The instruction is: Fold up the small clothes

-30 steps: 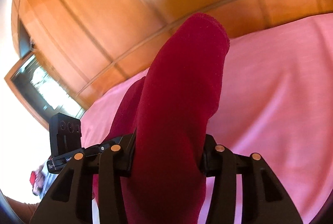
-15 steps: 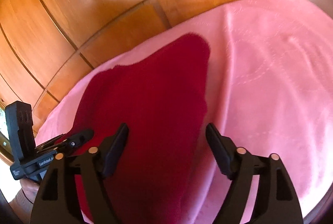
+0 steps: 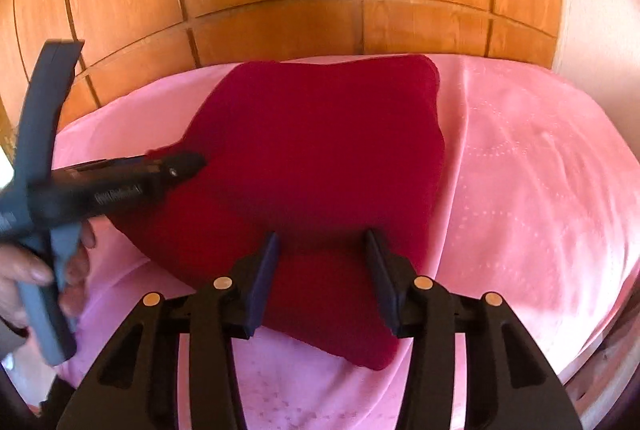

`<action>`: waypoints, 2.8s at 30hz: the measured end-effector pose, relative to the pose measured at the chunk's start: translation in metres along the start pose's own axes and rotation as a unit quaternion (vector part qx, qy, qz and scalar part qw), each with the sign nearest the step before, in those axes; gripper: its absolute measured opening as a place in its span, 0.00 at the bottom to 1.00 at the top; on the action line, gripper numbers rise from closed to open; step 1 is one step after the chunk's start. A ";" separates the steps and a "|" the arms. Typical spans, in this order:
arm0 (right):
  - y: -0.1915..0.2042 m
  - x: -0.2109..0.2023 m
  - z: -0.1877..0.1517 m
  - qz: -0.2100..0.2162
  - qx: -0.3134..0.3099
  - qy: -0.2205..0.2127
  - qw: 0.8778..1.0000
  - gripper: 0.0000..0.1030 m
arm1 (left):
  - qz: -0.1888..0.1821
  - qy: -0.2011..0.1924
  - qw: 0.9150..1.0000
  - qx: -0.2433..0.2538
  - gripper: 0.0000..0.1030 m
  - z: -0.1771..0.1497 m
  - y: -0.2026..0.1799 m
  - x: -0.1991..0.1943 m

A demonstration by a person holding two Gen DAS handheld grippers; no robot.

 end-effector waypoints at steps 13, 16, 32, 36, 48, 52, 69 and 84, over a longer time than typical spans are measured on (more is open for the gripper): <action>-0.041 0.004 0.089 0.033 0.100 -0.029 0.994 0.64 | 0.020 -0.008 0.999 0.026 0.61 -0.002 -0.005 -0.022; -0.045 0.044 0.097 0.020 0.092 0.012 0.996 0.64 | 0.013 -0.001 1.000 0.007 0.61 -0.005 -0.001 -0.015; -0.027 0.018 0.056 -0.031 0.056 -0.009 0.998 0.85 | 0.042 -0.041 0.998 0.022 0.68 -0.001 -0.007 -0.052; -0.020 -0.006 0.039 -0.059 0.063 -0.016 0.996 0.91 | 0.053 -0.062 0.996 0.031 0.74 -0.003 -0.009 -0.069; 0.001 -0.046 0.028 -0.132 0.037 -0.044 0.990 0.98 | 0.101 -0.081 0.991 0.031 0.87 -0.016 -0.001 -0.102; 0.003 -0.049 0.027 -0.154 0.039 -0.045 0.986 0.98 | 0.109 -0.085 0.990 0.028 0.91 -0.019 0.002 -0.107; 0.012 -0.059 0.029 -0.155 0.043 -0.060 0.985 0.98 | 0.109 -0.097 0.989 0.020 0.96 -0.020 0.007 -0.120; 0.015 -0.062 0.031 -0.155 0.035 -0.069 0.985 0.98 | 0.123 -0.111 0.986 0.017 0.96 -0.016 0.003 -0.124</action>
Point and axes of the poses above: each gripper's, at about its wrist camera, not at the fingertips, and x roughly the way its jaws point, y to its left, z to its top, the point moved 4 cm from there along x, roughly the way its jaws point, and after that the axes turned 12 degrees about -y, right-handed, at the moved point
